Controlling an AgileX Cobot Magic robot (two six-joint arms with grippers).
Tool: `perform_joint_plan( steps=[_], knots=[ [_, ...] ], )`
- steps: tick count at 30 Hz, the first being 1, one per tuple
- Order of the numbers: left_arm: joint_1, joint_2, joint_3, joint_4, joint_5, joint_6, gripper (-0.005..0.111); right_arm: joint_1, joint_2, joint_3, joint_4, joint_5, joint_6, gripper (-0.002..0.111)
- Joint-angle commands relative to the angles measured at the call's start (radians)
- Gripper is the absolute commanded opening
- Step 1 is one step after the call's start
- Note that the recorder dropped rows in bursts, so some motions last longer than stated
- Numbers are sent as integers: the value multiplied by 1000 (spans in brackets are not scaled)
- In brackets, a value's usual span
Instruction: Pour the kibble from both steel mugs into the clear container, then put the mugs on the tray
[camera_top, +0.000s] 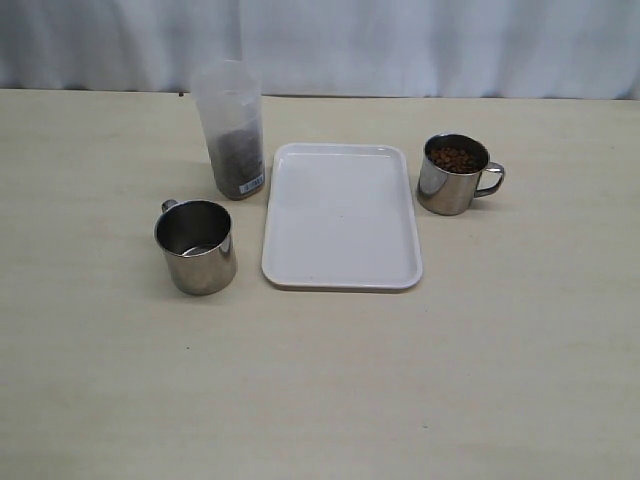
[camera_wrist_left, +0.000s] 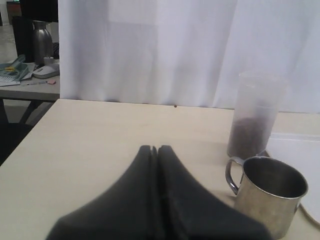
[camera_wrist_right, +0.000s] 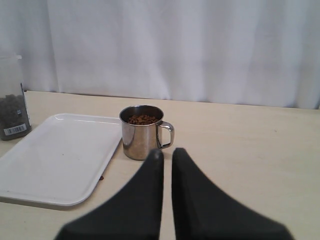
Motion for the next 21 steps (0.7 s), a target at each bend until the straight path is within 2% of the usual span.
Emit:
perform_joint_plan(
  steps=[1, 11, 15, 21],
  knots=[
    [-4, -3, 3, 10, -4, 5, 0, 3, -3, 2, -6, -4, -4, 5],
    [-4, -3, 3, 10, -4, 5, 0, 3, -3, 2, -52, -41, -34, 5],
    [-4, -3, 3, 10, -7, 5, 0, 3, -3, 2, 158, -107, 45, 5],
    [-4, -3, 3, 10, -7, 5, 0, 3, -3, 2, 215, -322, 69, 5]
  ],
)
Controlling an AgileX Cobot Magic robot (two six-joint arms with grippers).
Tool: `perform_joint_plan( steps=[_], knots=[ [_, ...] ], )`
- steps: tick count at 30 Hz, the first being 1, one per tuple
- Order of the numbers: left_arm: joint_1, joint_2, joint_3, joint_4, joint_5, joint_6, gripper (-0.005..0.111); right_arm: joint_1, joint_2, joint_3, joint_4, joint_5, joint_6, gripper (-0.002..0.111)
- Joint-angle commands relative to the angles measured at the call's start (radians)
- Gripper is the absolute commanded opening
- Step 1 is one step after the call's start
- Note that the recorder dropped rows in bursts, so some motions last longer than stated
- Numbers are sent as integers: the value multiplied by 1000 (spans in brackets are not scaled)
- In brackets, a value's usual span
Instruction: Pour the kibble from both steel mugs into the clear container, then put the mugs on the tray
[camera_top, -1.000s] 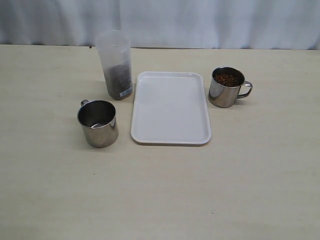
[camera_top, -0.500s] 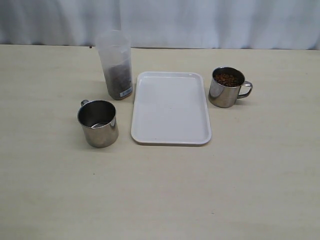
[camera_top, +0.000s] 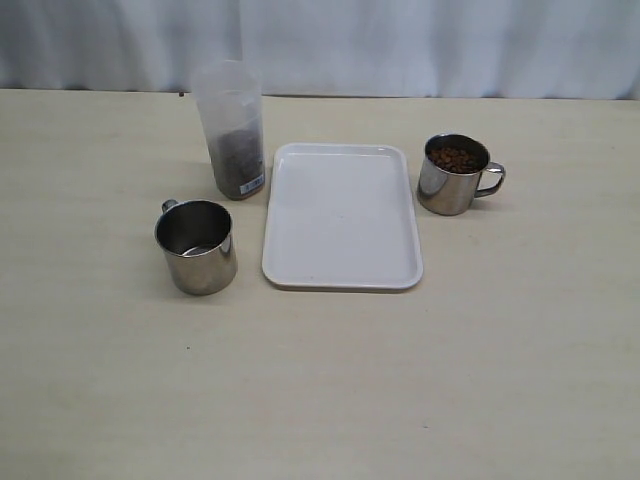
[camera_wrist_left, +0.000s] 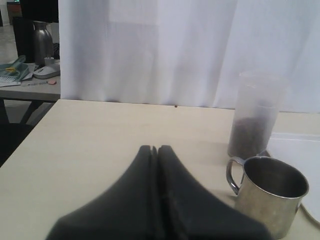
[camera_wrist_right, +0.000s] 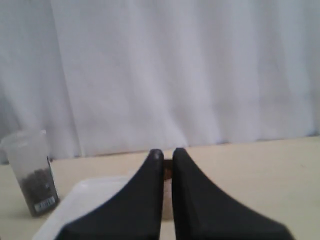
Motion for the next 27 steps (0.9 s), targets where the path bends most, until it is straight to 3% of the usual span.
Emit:
perform_joint_plan(
  steps=[1, 10, 18, 22, 24, 27],
  knots=[
    [-4, -3, 3, 4, -7, 5, 0, 3, -3, 2, 131, -168, 47, 5],
    [-4, -3, 3, 4, -7, 5, 0, 3, -3, 2, 515, -357, 69, 5],
    [-4, -3, 3, 4, -7, 5, 0, 3, -3, 2, 541, -484, 100, 5],
    [-4, -3, 3, 4, -7, 5, 0, 3, 21, -30, 446, -410, 195, 5],
    [-4, -3, 3, 4, -7, 5, 0, 3, 96, -95, 305, -326, 258, 5],
    [-4, -3, 3, 4, -3, 5, 0, 3, 248, -192, -76, -253, 512, 5]
  ],
)
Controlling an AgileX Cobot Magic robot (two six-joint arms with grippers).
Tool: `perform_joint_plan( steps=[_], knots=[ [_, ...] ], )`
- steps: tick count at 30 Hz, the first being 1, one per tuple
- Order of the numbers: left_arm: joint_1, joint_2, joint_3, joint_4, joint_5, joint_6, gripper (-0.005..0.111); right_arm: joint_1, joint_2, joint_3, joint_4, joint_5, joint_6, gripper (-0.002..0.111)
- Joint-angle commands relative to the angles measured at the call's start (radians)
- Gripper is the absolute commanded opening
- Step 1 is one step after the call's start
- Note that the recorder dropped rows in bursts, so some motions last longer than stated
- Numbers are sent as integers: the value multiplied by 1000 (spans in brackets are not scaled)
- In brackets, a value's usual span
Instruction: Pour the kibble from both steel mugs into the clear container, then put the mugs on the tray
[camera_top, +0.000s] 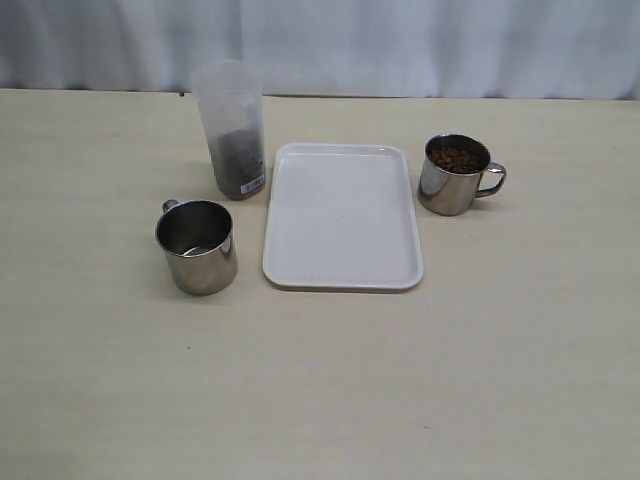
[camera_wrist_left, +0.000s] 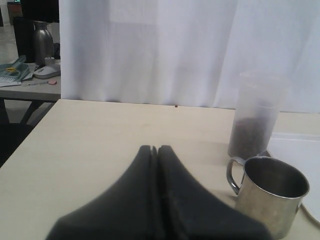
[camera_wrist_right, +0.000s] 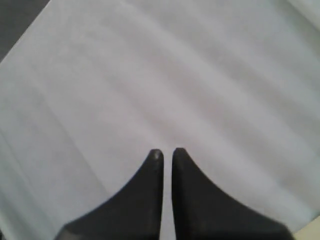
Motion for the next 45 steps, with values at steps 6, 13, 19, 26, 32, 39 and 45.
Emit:
perform_joint_plan(
  steps=[6, 13, 19, 26, 32, 39, 45],
  knots=[
    [-4, -3, 3, 4, -5, 5, 0, 3, 486, -238, -1359, 32, 1045, 5],
    [-4, -3, 3, 4, -5, 5, 0, 3, 851, -350, -1730, -160, 1177, 5],
    [-4, -3, 3, 4, -5, 5, 0, 3, 975, -461, -1605, 117, 696, 5],
    [-4, -3, 3, 4, -5, 5, 0, 3, 1091, -699, -1557, 885, 290, 5],
    [-4, -3, 3, 7, -7, 5, 0, 3, 1276, -823, -1247, 1300, 128, 5],
    [-4, -3, 3, 9, -11, 5, 0, 29, 1284, -491, -604, 515, -24, 5],
    [-4, -3, 3, 9, -11, 5, 0, 243, 1340, -213, -460, -129, -26, 5]
  ],
)
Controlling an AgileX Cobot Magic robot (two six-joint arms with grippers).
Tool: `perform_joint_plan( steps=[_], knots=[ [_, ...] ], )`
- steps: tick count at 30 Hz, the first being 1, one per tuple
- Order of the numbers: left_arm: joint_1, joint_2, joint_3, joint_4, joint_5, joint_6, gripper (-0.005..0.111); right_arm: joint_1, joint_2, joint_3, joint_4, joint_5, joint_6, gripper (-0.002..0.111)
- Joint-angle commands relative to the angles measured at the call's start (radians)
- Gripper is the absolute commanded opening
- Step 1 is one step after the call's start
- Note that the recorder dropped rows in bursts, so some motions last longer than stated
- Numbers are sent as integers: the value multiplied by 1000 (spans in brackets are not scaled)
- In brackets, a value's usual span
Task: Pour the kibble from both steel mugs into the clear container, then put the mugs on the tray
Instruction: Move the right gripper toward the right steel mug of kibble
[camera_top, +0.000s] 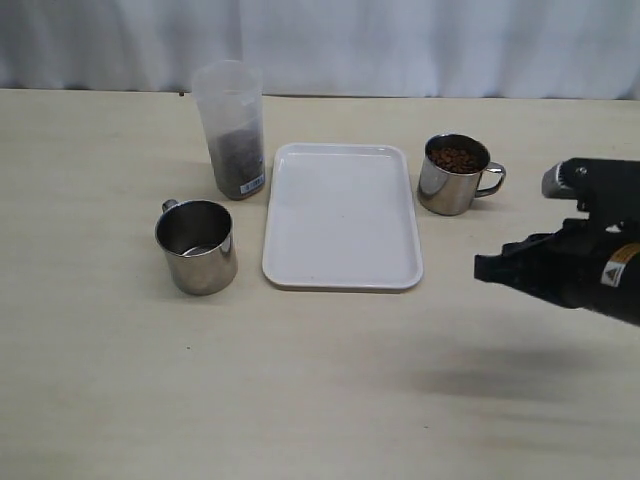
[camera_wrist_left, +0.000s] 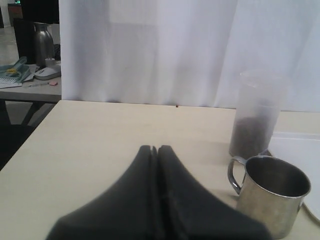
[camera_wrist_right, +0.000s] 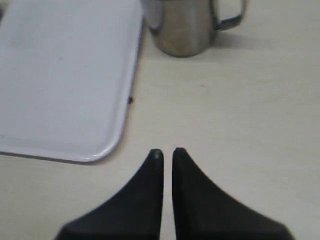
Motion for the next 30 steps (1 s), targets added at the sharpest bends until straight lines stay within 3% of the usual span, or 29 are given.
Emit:
perform_joint_plan(
  steps=[1, 5, 8, 11, 18, 21, 26, 30],
  knots=[
    [-4, -3, 3, 1, -11, 3, 0, 137, 51, 84, 98, -306, -15, 5],
    [-4, -3, 3, 1, -11, 3, 0, 262, 174, 88, 330, -533, -165, 5],
    [-4, -3, 3, 1, -11, 3, 0, 271, 291, 88, 479, -668, -198, 5],
    [-4, -3, 3, 1, -11, 3, 0, 271, 395, 64, 504, -755, -198, 5],
    [-4, -3, 3, 1, -3, 3, 0, 271, 534, -60, 504, -763, -200, 8],
    [-4, -3, 3, 1, -3, 1, 0, 271, 568, -83, 505, -809, -205, 24],
    [-4, -3, 3, 1, -3, 1, 0, 271, 628, -127, 539, -861, -205, 59],
    [-4, -3, 3, 1, -3, 1, 0, 271, 672, -177, 593, -867, -205, 73]
  ],
)
